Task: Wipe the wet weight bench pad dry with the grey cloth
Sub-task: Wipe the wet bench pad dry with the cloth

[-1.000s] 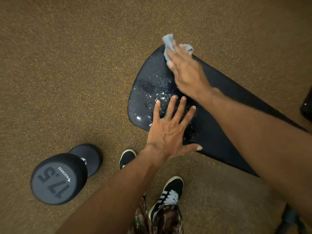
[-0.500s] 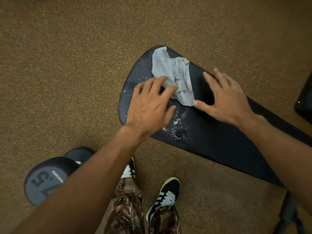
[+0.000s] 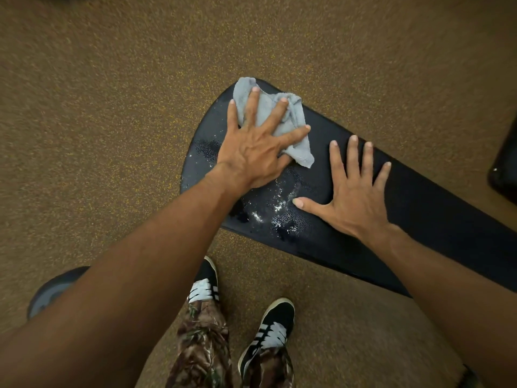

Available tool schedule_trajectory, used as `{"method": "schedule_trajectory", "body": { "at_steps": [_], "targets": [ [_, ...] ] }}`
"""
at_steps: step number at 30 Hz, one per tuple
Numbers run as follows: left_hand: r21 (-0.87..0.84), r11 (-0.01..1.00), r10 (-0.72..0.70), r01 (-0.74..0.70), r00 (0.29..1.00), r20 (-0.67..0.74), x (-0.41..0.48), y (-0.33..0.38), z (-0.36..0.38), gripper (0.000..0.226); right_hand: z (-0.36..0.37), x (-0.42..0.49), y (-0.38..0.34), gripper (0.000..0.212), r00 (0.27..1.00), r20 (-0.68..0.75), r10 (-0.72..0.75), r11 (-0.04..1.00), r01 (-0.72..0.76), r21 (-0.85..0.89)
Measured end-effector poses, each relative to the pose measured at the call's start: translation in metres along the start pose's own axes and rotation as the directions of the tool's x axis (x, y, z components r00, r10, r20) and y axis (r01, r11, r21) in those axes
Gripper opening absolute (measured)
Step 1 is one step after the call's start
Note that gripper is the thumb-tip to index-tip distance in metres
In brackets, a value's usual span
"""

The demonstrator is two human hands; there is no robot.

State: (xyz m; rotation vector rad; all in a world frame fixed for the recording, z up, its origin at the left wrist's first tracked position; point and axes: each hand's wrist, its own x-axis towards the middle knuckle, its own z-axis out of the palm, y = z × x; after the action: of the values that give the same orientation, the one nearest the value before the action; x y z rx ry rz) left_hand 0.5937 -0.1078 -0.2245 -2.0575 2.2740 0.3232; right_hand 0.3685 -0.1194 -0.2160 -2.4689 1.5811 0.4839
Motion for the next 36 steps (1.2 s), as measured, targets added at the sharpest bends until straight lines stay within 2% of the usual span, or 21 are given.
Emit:
{"method": "schedule_trajectory", "body": {
  "at_steps": [6,16,23,29,34,36],
  "targets": [
    [-0.076,0.996,-0.042,0.038,0.998,-0.042,0.008,-0.007,-0.004,0.060,0.005,0.000,-0.002,0.125,0.998,-0.058,0.006,0.999,-0.009,-0.047],
    [-0.070,0.997,0.024,-0.030,0.996,-0.083,0.020,-0.035,-0.005,0.054,0.007,0.001,-0.002,0.122,0.997,-0.082,0.008,0.999,-0.011,-0.044],
    [-0.090,0.989,-0.128,0.118,0.984,-0.122,-0.037,-0.044,0.003,0.053,0.007,0.000,-0.002,0.122,0.996,-0.092,0.002,0.999,-0.005,-0.033],
    [-0.113,0.991,-0.075,0.064,0.993,-0.090,-0.091,-0.004,0.026,0.055,0.007,-0.001,-0.002,0.122,0.996,-0.094,0.003,0.999,-0.007,-0.039],
    [-0.129,0.992,-0.031,0.014,0.992,-0.126,-0.043,-0.004,0.018,0.058,0.008,0.000,-0.002,0.119,0.995,-0.096,0.004,0.999,-0.009,-0.049],
    [-0.122,0.992,-0.053,0.041,0.993,-0.104,-0.014,-0.013,0.010,0.058,0.008,0.000,-0.002,0.119,0.995,-0.101,0.001,0.999,-0.006,-0.049]
  ]
}}
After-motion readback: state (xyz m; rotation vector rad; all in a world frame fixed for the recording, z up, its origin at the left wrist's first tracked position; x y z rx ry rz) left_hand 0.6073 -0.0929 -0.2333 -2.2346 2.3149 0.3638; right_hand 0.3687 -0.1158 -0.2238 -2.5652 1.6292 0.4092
